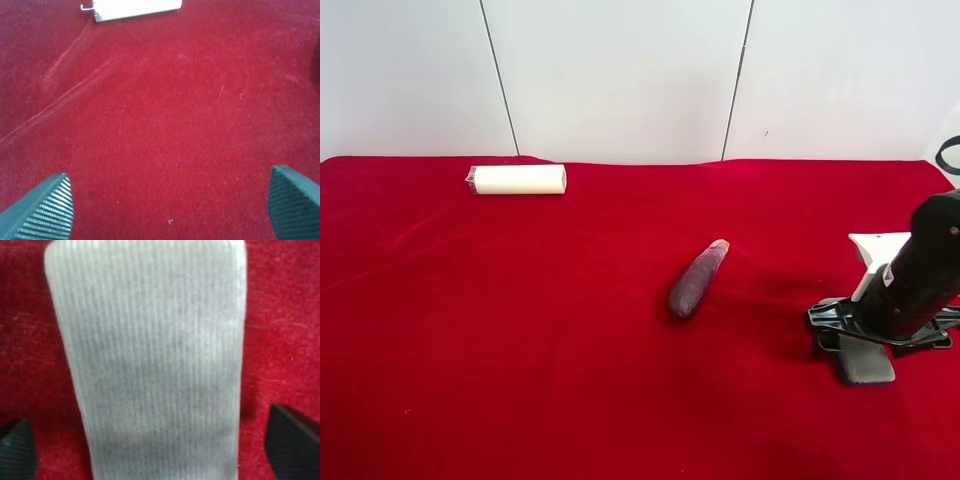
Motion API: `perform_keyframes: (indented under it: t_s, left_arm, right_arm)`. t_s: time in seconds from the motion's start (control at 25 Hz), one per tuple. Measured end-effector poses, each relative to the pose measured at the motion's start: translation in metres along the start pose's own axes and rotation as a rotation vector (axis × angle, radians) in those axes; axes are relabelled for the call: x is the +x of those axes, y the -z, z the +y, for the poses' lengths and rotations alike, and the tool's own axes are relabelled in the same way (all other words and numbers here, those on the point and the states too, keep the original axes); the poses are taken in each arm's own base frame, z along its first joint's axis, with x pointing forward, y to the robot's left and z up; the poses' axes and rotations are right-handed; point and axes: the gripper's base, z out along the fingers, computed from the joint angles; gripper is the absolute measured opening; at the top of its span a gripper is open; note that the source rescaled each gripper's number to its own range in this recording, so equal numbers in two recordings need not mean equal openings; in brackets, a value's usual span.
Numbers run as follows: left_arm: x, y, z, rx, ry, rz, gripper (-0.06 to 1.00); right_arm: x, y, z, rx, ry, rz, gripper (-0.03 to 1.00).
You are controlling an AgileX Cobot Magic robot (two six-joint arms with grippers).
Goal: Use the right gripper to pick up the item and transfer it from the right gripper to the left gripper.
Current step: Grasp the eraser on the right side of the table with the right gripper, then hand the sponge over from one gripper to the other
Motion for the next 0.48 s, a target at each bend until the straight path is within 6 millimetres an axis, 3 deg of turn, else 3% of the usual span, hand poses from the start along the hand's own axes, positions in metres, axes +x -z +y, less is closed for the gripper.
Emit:
perform_keyframes:
  t_s: [0.2, 0.48]
  left_arm:
    - [0.0, 0.0, 0.0, 0.0, 0.0, 0.0, 0.69]
    - [0.0, 0.0, 0.0, 0.0, 0.0, 0.0, 0.69]
  right_arm:
    - [0.0002, 0.0, 0.0008, -0.009, -0.02, 0.002, 0.06]
    - [0.0002, 0.0, 0.0014, -0.016, -0.035, 0.003, 0.06]
